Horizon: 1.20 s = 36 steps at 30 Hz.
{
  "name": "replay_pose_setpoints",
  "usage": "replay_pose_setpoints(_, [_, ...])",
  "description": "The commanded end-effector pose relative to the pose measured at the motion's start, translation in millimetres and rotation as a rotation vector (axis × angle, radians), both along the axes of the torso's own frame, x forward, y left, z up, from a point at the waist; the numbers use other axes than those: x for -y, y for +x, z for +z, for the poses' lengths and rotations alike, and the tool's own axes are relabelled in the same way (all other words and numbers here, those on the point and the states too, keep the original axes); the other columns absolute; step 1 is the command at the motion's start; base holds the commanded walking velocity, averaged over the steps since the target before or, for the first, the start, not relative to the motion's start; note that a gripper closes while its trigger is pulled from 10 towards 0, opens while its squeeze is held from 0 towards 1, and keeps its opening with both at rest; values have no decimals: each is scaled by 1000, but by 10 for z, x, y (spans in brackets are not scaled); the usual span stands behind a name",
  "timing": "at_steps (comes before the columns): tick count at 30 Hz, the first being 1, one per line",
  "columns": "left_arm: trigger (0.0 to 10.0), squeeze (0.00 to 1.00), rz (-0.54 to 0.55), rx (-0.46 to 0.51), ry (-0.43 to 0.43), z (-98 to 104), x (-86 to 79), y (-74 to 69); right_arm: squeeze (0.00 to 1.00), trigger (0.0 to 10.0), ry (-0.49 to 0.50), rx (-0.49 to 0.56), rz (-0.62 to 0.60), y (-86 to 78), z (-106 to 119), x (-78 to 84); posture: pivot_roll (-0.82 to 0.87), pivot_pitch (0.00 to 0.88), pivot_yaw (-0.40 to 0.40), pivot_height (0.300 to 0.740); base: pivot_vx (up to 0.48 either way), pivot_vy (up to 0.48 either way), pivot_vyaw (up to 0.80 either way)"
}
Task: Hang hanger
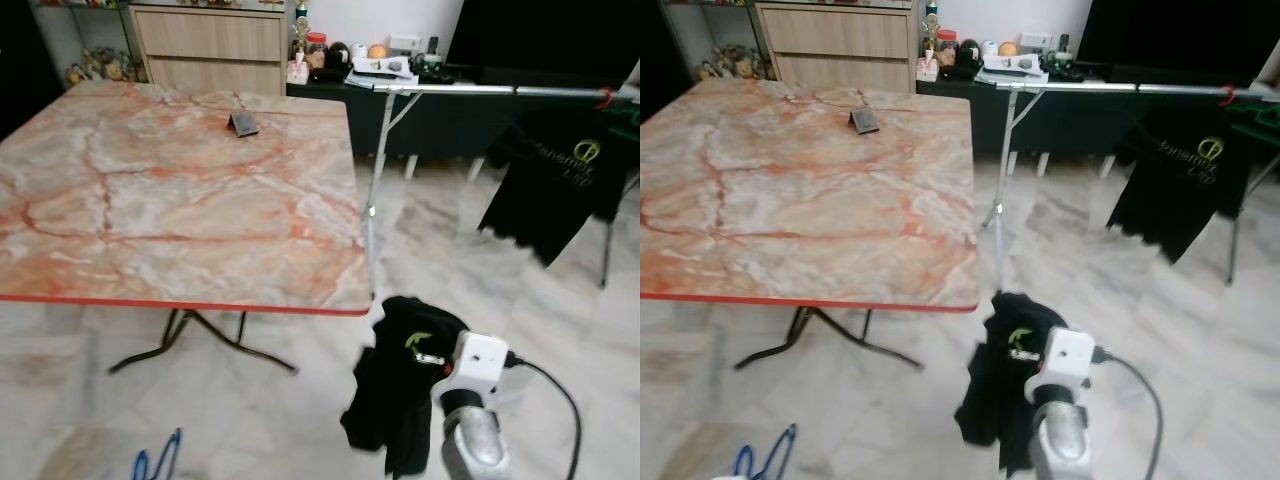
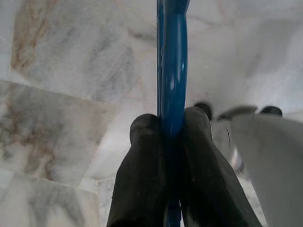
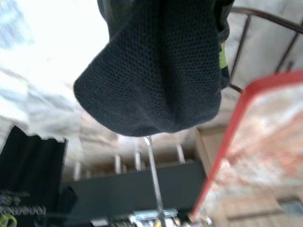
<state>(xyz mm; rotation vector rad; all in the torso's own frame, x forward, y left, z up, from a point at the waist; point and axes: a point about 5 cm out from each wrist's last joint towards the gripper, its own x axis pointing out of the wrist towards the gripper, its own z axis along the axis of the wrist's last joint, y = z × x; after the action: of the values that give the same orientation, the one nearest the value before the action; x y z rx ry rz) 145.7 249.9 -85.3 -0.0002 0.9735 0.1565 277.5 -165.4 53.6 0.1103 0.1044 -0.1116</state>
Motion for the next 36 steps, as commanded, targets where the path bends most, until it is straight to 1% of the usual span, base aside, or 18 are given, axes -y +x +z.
replay_pose_setpoints(1, [10000, 0, -5, -13, 12, -2, -41, -33, 0, 10000, 3, 47, 13, 49, 95, -38, -22, 64, -47, 740, 0, 0, 0])
replay_pose_setpoints(8, [10000, 0, -8, -6, 6, 8, -52, -20, 0, 10000, -3, 73, 32, 83, 159, -59, -19, 62, -47, 740, 0, 0, 0])
replay_pose_setpoints(9, [10000, 0, -5, -3, 5, 12, -56, -13, 0, 10000, -11, 97, 33, 102, 211, -52, -20, 63, -47, 740, 0, 0, 0])
replay_pose_setpoints(13, [10000, 0, 1, 2, 0, 16, -56, -4, 0, 10000, -24, 127, 38, 127, 283, -47, -20, 66, -46, 740, 0, 0, 0])
replay_pose_setpoints(15, [10000, 0, 17, 4, -6, 15, -49, 2, 0, 10000, -32, 154, 42, 159, 366, -43, -21, 69, -46, 740, 0, 0, 0])
replay_pose_setpoints(21, [10000, 0, 19, 4, -11, 11, -34, 5, 0, 10000, -55, 193, 85, 206, 457, -62, -17, 71, -45, 740, 0, 0, 0])
replay_pose_setpoints(25, [10000, 0, 23, 5, -11, 11, -36, 3, 0, 10000, -87, 219, 98, 221, 515, -67, -14, 73, -45, 740, 0, 0, 625])
replay_pose_setpoints(32, [10000, 0, 24, 4, -12, 11, -43, -2, 0, 10000, -73, 232, 112, 228, 549, -84, -16, 75, -41, 740, 0, 0, 800])
replay_pose_setpoints(35, [10000, 0, 23, 3, -13, 12, -51, -6, 0, 10000, -46, 247, 109, 240, 588, -86, -15, 77, -42, 740, 0, 0, 0])
replay_pose_setpoints(36, [10000, 0, 24, 3, -12, 13, -56, -8, 0, 10000, -45, 262, 109, 253, 633, -84, -14, 76, -42, 740, 0, 0, 0])
